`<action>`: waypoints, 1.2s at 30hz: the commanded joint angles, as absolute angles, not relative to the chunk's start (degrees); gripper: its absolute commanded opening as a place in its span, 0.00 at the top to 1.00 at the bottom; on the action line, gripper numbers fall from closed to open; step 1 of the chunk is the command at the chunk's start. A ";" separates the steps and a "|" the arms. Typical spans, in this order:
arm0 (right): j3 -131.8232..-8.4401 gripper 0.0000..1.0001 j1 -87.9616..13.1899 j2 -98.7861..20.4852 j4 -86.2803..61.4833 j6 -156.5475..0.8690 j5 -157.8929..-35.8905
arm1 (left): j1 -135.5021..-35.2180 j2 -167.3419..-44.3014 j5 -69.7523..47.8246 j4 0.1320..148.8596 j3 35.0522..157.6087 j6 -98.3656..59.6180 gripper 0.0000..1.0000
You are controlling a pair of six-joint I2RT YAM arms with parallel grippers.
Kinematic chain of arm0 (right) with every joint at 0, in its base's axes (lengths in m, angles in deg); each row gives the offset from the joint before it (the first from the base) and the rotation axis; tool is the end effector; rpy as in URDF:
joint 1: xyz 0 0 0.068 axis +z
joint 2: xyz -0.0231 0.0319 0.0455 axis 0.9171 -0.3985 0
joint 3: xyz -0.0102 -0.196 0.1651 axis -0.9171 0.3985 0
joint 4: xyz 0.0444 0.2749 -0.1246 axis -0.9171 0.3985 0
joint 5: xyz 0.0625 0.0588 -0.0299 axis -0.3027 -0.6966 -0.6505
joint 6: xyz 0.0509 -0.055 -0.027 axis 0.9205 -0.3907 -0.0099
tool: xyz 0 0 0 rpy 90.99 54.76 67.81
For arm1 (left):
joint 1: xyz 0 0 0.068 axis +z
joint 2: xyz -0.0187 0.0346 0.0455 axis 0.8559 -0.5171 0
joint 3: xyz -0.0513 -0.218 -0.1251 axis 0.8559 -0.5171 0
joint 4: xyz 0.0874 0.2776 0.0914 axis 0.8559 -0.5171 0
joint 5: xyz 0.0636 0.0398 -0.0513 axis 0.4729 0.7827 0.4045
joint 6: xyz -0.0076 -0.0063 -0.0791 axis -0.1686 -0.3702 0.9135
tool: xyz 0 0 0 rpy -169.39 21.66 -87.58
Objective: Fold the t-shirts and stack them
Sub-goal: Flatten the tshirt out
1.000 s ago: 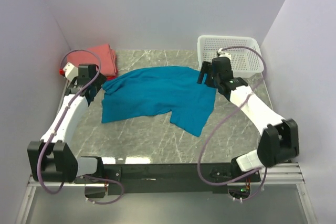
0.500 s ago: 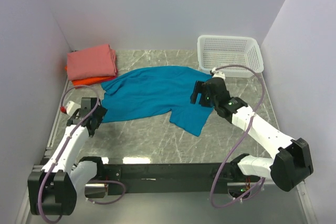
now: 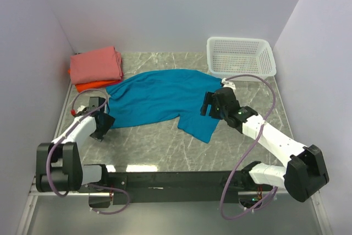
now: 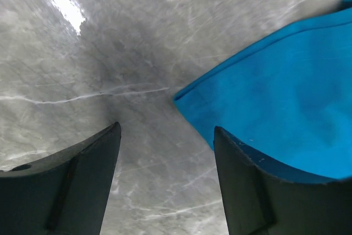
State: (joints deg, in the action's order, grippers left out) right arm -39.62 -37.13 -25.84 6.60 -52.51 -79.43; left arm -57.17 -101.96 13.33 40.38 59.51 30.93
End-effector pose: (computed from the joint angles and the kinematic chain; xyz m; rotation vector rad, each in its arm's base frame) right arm 0.2872 0.1484 0.1903 0.1441 2.3164 0.3539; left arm 0.2633 0.0267 0.0945 -1.4704 2.2350 0.0677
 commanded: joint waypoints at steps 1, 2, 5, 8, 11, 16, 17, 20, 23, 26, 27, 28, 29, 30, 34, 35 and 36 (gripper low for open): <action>-38.62 0.10 -36.89 -23.46 6.96 -51.78 -77.30 | -56.93 -103.71 11.27 39.25 60.56 29.78 0.27; -38.44 0.10 -36.81 -23.37 6.87 -51.78 -77.38 | -56.93 -103.80 10.84 39.78 60.29 29.87 0.29; -38.35 0.10 -36.89 -23.11 6.78 -52.22 -77.82 | -56.93 -104.86 10.04 41.45 60.19 29.69 0.33; -38.27 0.10 -36.81 -22.32 6.70 -52.57 -78.26 | -56.93 -106.79 12.75 40.23 61.60 29.52 0.32; -37.57 0.10 -36.81 -21.53 6.52 -52.49 -78.00 | -56.93 -108.63 13.38 40.31 62.74 29.51 0.32; -37.30 0.10 -36.89 -19.95 6.96 -52.57 -77.74 | -56.93 -112.24 10.92 41.72 64.41 27.59 0.34; -37.21 0.10 -36.89 -19.77 7.13 -52.40 -77.65 | -56.93 -112.85 10.92 41.54 64.68 27.58 0.35; -36.95 0.10 -36.89 -18.63 7.05 -52.31 -77.82 | -56.93 -114.00 11.71 41.89 63.98 27.67 0.52; -36.42 0.10 -36.89 -18.01 6.96 -52.22 -77.74 | -56.93 -114.18 10.48 43.30 63.01 27.23 0.88; -35.81 0.10 -36.81 -18.10 7.31 -52.48 -78.44 | -56.93 -113.39 10.39 43.91 62.48 26.88 0.99; -35.63 0.10 -36.81 -18.27 7.66 -52.31 -78.79 | -56.93 -112.51 10.31 44.00 62.31 26.79 0.99; -35.37 0.11 -36.54 -18.45 7.83 -52.05 -80.27 | -56.93 -111.90 10.13 44.87 61.78 26.53 0.99; -35.11 0.11 -36.28 -19.15 7.75 -51.44 -80.98 | -56.93 -111.11 9.35 45.40 61.43 26.44 0.99; -34.58 0.12 -34.54 -19.59 7.84 -50.91 -80.90 | -56.93 -109.45 9.08 45.93 60.99 26.35 0.99; -34.66 0.12 -28.64 -24.33 10.02 -47.83 -78.27 | -56.93 -104.69 8.46 48.30 58.88 26.00 0.99; -35.01 0.12 -27.85 -27.12 10.47 -46.52 -77.31 | -57.01 -103.47 8.55 49.27 58.44 25.91 0.99; -35.89 0.12 -27.23 -28.63 10.91 -45.81 -76.86 | -56.93 -101.10 8.90 49.62 58.00 26.00 0.99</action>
State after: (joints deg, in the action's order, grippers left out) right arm -34.90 -29.56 -24.50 8.70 -49.39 -79.32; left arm -56.86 -105.55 10.31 47.42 59.38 26.74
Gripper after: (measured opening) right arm 0.883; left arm 0.013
